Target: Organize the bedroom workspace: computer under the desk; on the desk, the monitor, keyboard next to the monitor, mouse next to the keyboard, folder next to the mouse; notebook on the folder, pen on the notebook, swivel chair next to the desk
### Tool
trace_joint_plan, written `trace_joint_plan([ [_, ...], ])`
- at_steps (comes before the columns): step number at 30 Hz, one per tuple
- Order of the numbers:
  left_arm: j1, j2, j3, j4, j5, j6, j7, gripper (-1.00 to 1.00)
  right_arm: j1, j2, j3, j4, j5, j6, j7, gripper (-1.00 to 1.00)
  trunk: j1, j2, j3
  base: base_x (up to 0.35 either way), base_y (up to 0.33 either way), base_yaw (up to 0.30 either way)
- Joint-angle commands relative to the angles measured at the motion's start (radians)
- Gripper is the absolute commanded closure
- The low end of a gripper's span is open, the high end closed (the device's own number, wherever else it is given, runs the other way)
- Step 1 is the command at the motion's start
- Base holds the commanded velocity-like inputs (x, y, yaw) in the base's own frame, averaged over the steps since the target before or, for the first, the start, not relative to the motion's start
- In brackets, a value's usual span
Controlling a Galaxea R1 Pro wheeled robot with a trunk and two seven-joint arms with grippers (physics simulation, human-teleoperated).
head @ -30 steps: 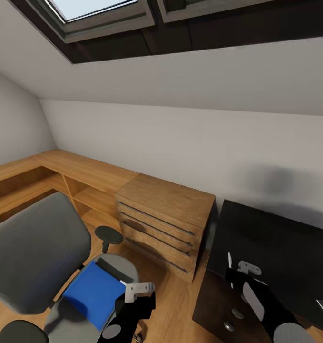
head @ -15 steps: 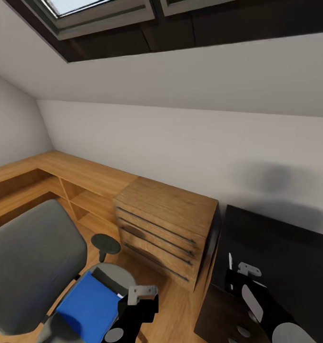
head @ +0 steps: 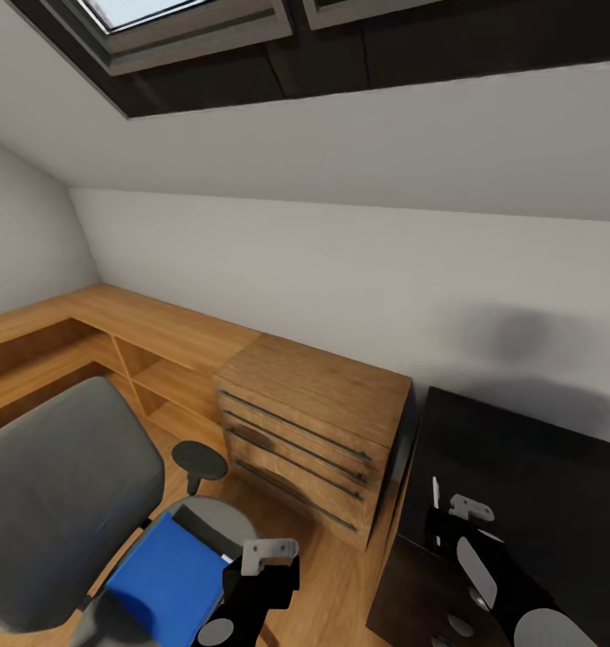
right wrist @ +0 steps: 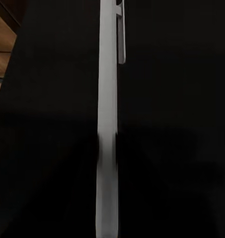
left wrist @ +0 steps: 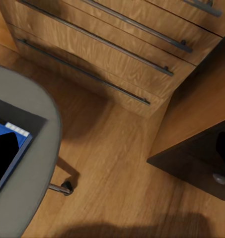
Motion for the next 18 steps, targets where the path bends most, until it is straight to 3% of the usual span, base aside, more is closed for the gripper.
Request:
trace_joint_plan([
  [1,-0.002,0.001,-0.003,-0.002,0.007,0.002,0.008,-1.0,0.0,0.0,0.0,-0.002,-0.011,0.005,-0.001,1.0,0.0,-0.001,-0.001,0.0,0.0,0.0],
  [2,-0.002,0.001,-0.003,-0.002,0.007,0.002,0.009,-1.0,0.0,0.0,0.0,-0.002,-0.011,0.005,-0.001,1.0,0.0,-0.001,-0.001,0.0,0.0,0.0],
  [3,-0.001,0.001,-0.003,-0.002,0.007,0.002,0.008,-1.0,0.0,0.0,0.0,-0.002,-0.011,0.005,-0.001,-1.0,0.0,-0.001,-0.001,0.0,0.0,0.0],
  [18,-0.001,0.001,-0.003,-0.002,0.007,0.002,0.007,-1.0,0.0,0.0,0.0,-0.01,-0.011,0.005,-0.009,-1.0,0.0,-0.001,-0.001,0.0,0.0,0.0],
])
